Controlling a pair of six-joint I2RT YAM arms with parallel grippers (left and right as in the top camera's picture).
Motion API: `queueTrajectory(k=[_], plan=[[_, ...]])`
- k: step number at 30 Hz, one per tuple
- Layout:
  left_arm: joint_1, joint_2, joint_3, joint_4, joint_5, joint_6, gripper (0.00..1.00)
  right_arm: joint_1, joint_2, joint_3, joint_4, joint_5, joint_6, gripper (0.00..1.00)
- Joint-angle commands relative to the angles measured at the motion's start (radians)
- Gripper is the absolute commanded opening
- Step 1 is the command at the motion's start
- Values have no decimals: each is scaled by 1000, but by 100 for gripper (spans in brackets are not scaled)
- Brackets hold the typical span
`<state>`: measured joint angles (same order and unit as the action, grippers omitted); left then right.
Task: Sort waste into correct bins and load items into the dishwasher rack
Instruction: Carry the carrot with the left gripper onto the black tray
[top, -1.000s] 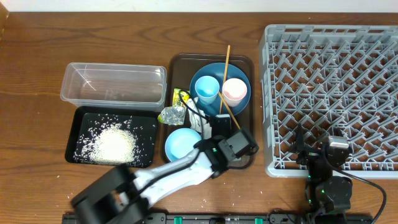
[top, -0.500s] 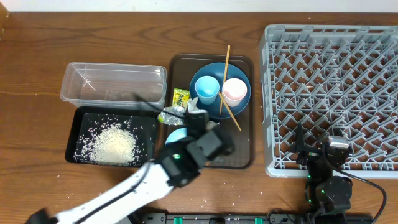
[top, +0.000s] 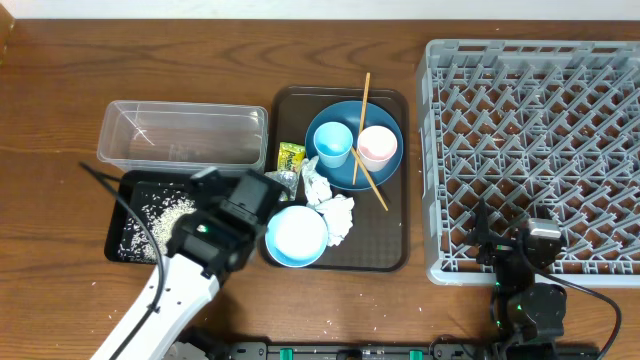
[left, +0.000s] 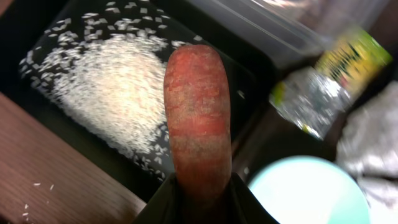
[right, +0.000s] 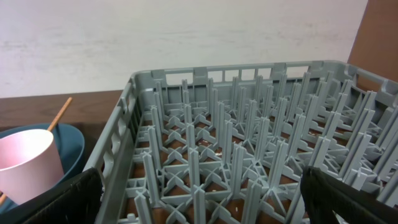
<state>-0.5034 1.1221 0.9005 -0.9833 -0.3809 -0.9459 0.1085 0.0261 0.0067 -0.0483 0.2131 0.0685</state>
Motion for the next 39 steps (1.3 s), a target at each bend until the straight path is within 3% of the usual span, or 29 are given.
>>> queueTrajectory(k=[1,8,18,39], plan=[[99,3,-31,10,-35,-20,11,13,-1,-1,-5,-1,5,99],[235,16,-69,58,-20,-49,11,13,-1,-1,-5,-1,5,99],[320,75,-179,280,85,-76,13,13,-1,-1,-5,0,5,99],[341,317,-179,463,76,-84,17,13,-1,-1,-5,-1,5,99]])
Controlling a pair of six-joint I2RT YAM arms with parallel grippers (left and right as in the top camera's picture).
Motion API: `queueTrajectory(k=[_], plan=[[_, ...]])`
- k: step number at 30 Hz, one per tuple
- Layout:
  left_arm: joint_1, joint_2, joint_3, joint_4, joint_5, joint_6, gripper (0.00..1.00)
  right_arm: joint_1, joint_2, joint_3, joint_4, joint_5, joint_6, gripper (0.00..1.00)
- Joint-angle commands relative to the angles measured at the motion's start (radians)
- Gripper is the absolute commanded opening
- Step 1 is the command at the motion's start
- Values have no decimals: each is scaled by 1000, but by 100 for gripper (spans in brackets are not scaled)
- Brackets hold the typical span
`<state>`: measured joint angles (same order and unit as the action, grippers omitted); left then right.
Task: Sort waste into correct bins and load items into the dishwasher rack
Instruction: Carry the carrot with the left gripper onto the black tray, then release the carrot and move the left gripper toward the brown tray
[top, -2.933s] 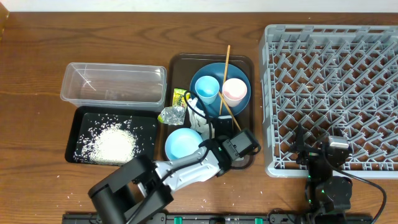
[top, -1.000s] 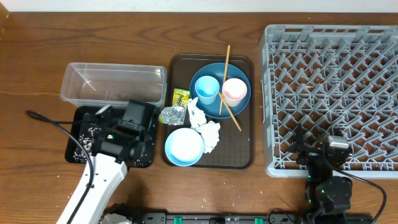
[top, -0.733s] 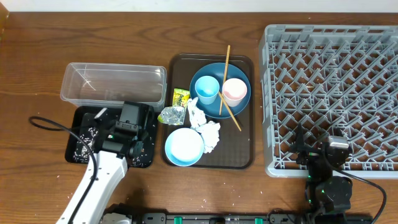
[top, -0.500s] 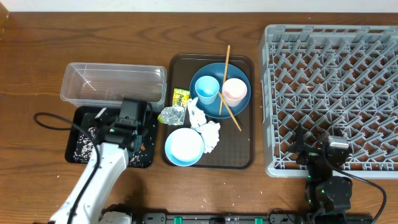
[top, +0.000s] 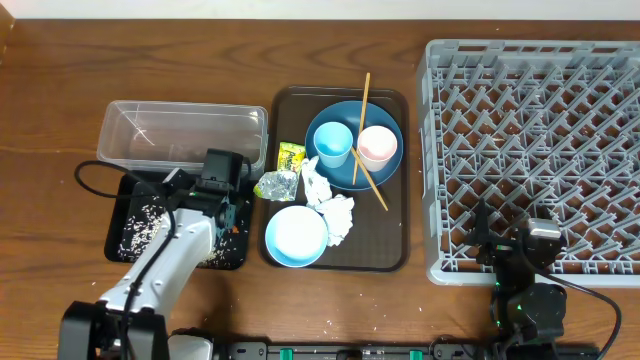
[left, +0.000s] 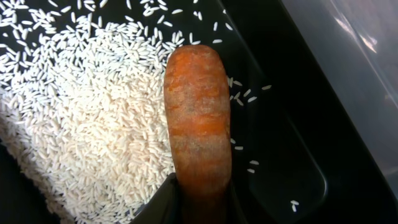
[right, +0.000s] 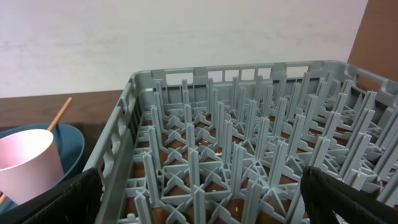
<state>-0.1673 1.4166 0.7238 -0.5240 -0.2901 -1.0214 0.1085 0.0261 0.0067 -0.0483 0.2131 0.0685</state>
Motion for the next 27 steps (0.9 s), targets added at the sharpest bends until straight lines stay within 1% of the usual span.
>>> queueTrajectory(k=[1,3,6,12,13,16,18,22,25,27], plan=[[5,29,-2,6,-14,-8,17,13,-1,-1,-5,0,5,99],[5,42,-2,11,-17,-8,17,13,-1,-1,-5,-1,5,99],[5,37,0,14,-17,21,35,13,-1,-1,-5,-1,5,99],[5,-28,41,9,-17,191,42,13,-1,-1,-5,-1,5,99],[5,-51,52,1,-17,224,43,13,-1,-1,-5,0,5,99],[5,-124,77,-42,3,275,43,13,-1,-1,-5,-1,5,99],[5,-183,85,-66,76,332,43,13,-1,-1,-5,-1,5,99],[4,-308,85,-103,348,459,43,13,-1,-1,-5,-1,5,99],[-10,-364,85,-122,531,547,43,13,-1,-1,-5,0,5,99],[-33,-380,85,-136,592,592,43,13,-1,-1,-5,-1,5,99]])
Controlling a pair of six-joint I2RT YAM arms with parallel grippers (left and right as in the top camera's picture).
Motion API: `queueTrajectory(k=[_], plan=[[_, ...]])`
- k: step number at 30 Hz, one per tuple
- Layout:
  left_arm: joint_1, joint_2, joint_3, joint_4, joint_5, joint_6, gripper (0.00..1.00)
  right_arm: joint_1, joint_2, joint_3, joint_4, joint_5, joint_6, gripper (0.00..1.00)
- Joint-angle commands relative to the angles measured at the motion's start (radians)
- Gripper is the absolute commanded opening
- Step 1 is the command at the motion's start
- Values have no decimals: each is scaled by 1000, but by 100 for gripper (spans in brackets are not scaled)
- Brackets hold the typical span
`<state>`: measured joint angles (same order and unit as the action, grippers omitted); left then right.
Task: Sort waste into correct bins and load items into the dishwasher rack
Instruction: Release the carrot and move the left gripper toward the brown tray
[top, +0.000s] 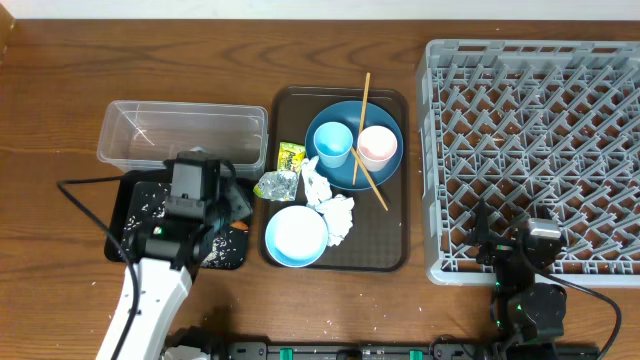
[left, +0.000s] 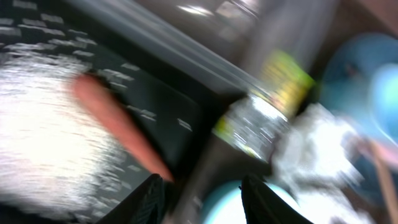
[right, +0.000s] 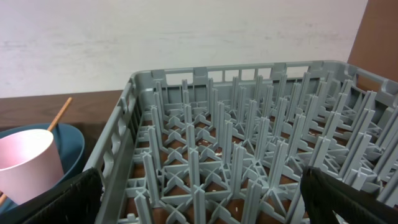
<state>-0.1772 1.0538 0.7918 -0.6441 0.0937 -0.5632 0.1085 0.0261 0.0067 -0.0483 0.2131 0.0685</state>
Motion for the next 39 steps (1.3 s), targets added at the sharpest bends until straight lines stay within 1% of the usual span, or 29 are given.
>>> queueTrajectory(k=[1,4,7,9,12,14,18,19,21,22,23,26,31,35,39], plan=[[-39,-18,18,-23,213,141,43,13,-1,-1,-5,0,5,99],[-93,-8,18,-26,209,151,43,13,-1,-1,-5,-1,5,99],[-145,9,18,7,194,178,43,13,-1,-1,-5,-1,5,99],[-172,23,18,20,137,178,43,13,-1,-1,-5,0,5,99],[-201,47,18,7,14,177,43,13,-1,-1,-5,0,5,99],[-212,71,17,-9,-31,178,43,13,-1,-1,-5,-1,5,99],[-215,130,17,-47,0,177,42,13,-1,-1,-5,0,5,99],[-215,148,17,-63,23,177,42,13,-1,-1,-5,-1,5,99],[-215,174,17,-87,77,177,37,13,-1,-1,-5,0,5,99],[-215,187,17,-97,109,177,36,13,-1,-1,-5,-1,5,99],[-215,200,17,-103,147,178,35,13,-1,-1,-5,0,5,99],[-215,210,17,-107,187,178,35,13,-1,-1,-5,-1,5,99],[-253,209,17,-107,187,177,35,13,-1,-1,-5,0,5,99],[-326,209,17,-93,186,142,35,13,-1,-1,-5,-1,5,99],[-422,209,17,-47,175,124,35,13,-1,-1,-5,-1,5,99]])
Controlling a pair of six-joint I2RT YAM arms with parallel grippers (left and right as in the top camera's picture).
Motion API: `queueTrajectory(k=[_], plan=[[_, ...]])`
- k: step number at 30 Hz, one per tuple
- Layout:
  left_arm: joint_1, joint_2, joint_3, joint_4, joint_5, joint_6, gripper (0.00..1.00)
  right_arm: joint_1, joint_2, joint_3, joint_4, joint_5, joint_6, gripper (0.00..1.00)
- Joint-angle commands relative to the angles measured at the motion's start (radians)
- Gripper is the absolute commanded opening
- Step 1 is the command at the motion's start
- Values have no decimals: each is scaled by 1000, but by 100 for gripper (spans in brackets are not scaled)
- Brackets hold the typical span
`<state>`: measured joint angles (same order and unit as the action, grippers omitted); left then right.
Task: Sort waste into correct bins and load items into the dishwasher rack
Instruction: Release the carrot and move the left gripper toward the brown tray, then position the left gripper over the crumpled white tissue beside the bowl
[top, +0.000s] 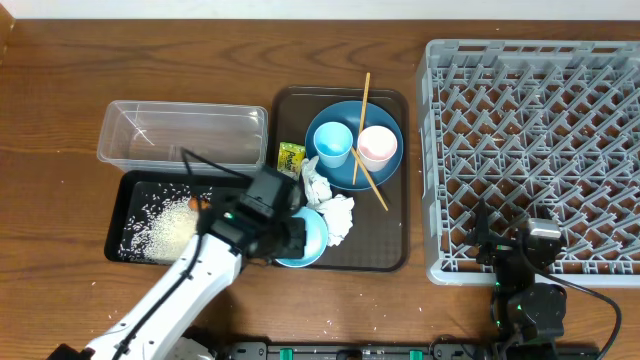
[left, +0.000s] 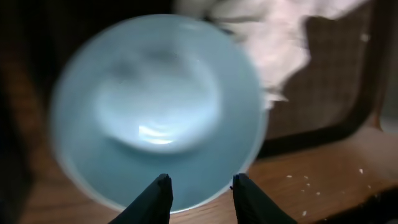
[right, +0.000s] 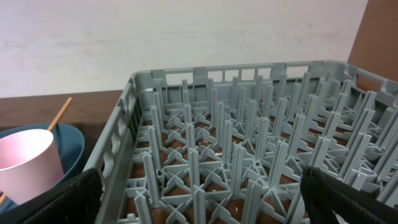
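My left gripper (top: 287, 226) hangs open over the light blue bowl (top: 312, 238) at the front left of the brown tray (top: 396, 252). In the left wrist view the bowl (left: 155, 106) fills the frame and the gripper (left: 201, 186) straddles its near rim, with nothing held. An orange carrot (top: 203, 204) lies by the rice (top: 168, 226) in the black bin (top: 128, 183). My right gripper (top: 525, 250) rests open at the front edge of the grey dishwasher rack (top: 540, 150), and its wrist view looks across the rack (right: 249, 155).
A clear bin (top: 180, 135) stands behind the black one. The tray also holds a dark blue plate (top: 388, 118) with a light blue cup (top: 333, 143), a pink cup (top: 377, 147) and chopsticks (top: 364, 110), plus crumpled napkins (top: 338, 215) and a green wrapper (top: 290, 157).
My left gripper, still open, has gone from above the black bin to above the light blue bowl on the tray. The carrot stays in the bin. The right arm is unchanged.
My left gripper was shut on the carrot at the edge between tray and black bin. Then it held the carrot over the rice. Then the carrot lay loose in the bin and the gripper was open. Now the gripper is over the bowl.
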<state>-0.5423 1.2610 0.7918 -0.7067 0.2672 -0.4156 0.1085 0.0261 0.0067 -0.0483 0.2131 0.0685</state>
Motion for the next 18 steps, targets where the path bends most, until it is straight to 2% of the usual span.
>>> queueTrajectory(k=[1,9,18], plan=[[-82,2,17,26,-14,-34,35,13,-1,-1,-5,-1,5,99],[-227,13,14,54,-213,-77,36,13,-1,-1,-5,-1,5,99],[-282,113,8,152,-231,-76,36,13,-1,-1,-5,-1,5,99]])
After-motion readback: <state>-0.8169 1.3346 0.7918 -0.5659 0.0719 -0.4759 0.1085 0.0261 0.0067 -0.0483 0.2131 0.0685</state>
